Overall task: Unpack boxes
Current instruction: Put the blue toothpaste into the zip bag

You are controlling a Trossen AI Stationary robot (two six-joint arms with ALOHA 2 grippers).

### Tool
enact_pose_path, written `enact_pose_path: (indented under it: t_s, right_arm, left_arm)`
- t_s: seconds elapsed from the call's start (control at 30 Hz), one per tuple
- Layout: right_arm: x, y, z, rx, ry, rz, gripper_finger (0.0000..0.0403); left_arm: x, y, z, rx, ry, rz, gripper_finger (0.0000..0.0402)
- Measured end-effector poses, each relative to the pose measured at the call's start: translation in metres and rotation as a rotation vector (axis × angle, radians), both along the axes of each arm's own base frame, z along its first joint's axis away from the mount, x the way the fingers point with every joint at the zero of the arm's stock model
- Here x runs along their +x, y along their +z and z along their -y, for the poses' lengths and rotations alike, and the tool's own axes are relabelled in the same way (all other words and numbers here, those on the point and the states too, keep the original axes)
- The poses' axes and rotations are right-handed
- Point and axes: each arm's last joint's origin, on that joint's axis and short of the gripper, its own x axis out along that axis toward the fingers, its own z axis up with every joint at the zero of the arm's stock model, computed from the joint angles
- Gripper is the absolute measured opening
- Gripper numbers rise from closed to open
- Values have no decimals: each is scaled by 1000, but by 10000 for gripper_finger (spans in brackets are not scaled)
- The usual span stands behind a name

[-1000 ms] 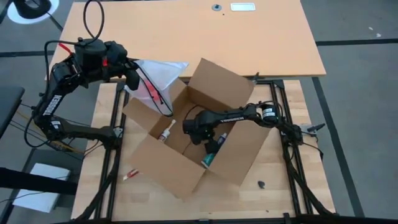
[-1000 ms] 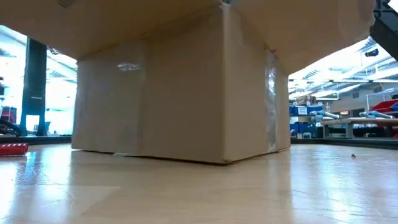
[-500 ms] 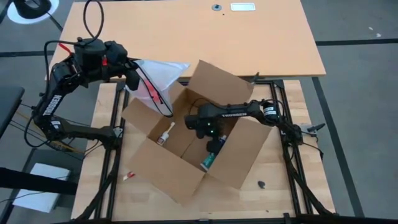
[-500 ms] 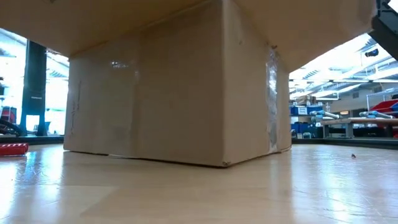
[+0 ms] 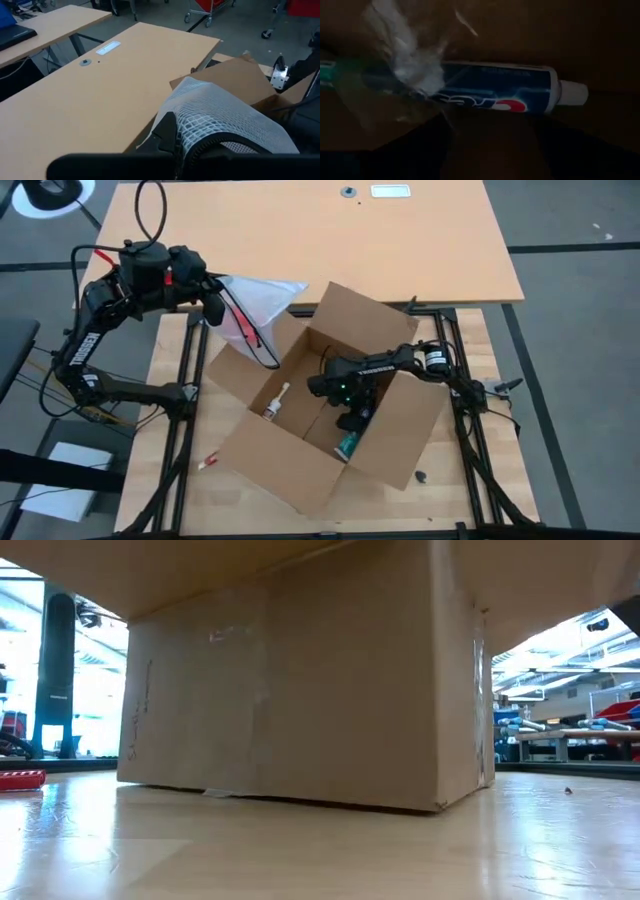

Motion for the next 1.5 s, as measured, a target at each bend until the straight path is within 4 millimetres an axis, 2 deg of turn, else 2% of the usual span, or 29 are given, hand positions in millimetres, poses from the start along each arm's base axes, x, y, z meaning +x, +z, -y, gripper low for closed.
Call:
enact_pose_path:
  t_s: [0.13,0.37,0.53,0.63,0.7,0.77,0.87,1.13,1.23,1.33,1.5]
  right_arm:
    - [11,1,1,-36,-5,101,293]
    - [50,41,17,-201,36,431,293]
    - [67,72,22,-270,204,644,293]
    - [70,79,22,-272,346,701,293]
    - [66,78,22,-262,352,664,293]
    - [60,73,24,-255,257,588,293]
    - [53,56,29,-258,143,494,293]
    - [32,20,24,-125,108,311,293]
    - [33,7,19,-120,116,335,293]
    - [41,2,16,-124,90,421,293]
    - [61,19,17,-157,52,621,293]
  left_arm:
    - [0,0,0,0,0,0,6]
    - [0,0,0,-1,0,-1,6]
    - [0,0,0,-1,0,-1,6]
    - [0,0,0,-3,0,-4,6]
    - [0,-1,0,-7,-3,-5,6]
    - [0,-1,1,-11,-13,-4,6]
    - [0,-1,1,-13,-15,-4,6]
    - [0,-1,1,-13,-17,-3,6]
    - [0,-1,1,-12,-17,-2,6]
    - [0,-1,1,-12,-19,0,6]
    - [0,-1,1,-13,-25,0,6]
